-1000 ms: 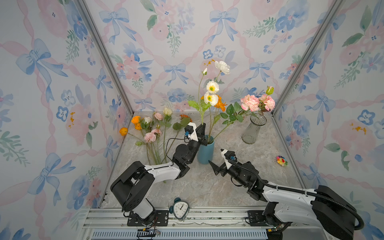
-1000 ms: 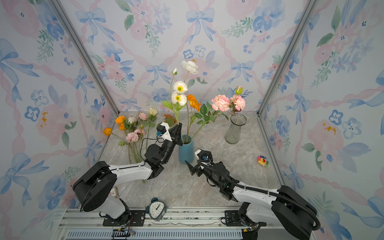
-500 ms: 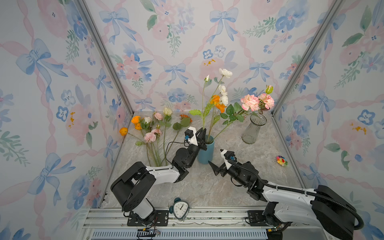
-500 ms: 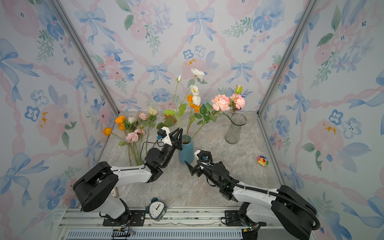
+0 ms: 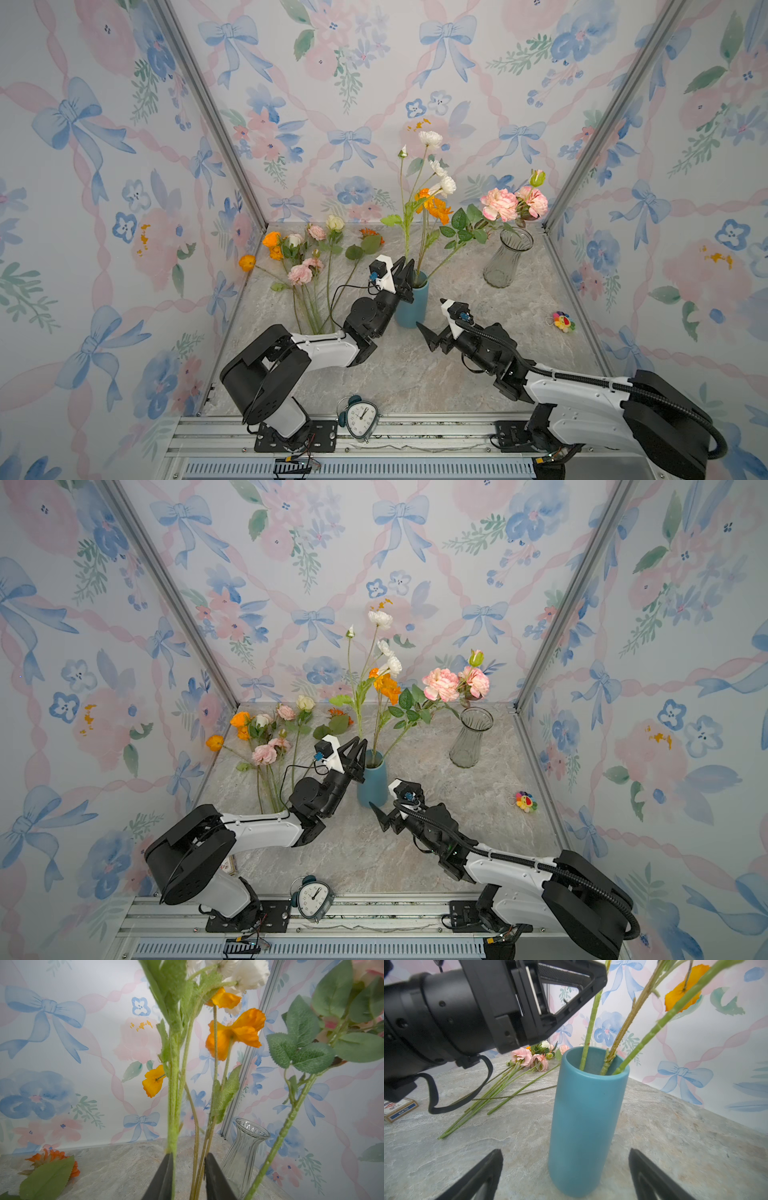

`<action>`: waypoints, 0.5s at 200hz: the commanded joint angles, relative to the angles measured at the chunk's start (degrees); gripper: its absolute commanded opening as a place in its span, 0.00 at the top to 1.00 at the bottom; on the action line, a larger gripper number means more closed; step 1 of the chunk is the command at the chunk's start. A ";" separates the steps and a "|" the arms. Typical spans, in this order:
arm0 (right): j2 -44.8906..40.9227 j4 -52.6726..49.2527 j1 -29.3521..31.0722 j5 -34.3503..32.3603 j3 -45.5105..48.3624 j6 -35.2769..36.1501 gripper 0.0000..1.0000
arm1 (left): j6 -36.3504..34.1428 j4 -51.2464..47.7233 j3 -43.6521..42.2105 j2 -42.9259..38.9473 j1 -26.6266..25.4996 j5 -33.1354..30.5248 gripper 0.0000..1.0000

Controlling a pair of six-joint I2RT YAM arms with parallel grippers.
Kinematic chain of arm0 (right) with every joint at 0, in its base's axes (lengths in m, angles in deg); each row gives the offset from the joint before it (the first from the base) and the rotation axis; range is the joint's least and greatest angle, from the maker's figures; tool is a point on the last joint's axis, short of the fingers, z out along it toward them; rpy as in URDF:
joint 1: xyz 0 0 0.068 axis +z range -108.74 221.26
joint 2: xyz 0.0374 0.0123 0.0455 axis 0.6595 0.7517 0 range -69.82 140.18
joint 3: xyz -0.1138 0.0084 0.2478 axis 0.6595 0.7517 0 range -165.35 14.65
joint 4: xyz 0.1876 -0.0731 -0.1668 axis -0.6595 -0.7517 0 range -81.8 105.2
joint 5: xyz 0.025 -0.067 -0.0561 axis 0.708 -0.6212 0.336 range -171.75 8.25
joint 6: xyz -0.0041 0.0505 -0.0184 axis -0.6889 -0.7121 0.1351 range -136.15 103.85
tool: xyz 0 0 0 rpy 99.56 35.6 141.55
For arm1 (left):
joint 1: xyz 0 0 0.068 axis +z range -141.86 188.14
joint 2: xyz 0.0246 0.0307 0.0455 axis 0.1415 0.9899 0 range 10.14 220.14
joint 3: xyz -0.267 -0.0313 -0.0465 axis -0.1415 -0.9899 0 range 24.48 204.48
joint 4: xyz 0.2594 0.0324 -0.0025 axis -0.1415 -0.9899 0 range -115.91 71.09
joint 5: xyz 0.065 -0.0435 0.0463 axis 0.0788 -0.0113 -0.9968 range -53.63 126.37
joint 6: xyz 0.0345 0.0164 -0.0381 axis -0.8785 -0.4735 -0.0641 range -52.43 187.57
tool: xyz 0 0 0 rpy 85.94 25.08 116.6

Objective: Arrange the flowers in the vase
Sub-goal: 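Lower the white flower stem into the teal vase and open the left gripper, then move the left gripper back down to the flower pile stems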

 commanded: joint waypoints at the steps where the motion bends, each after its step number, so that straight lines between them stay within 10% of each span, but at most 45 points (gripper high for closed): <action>1: 0.43 1.32 -0.49 0.72 -1.13 -0.07 0.03 | -0.73 1.40 -1.12 -3.09 -0.41 1.41 0.70; 100: -0.61 1.15 -0.04 0.74 -0.92 -0.13 0.03 | -10.55 -41.38 2.47 -24.82 7.25 -4.32 0.60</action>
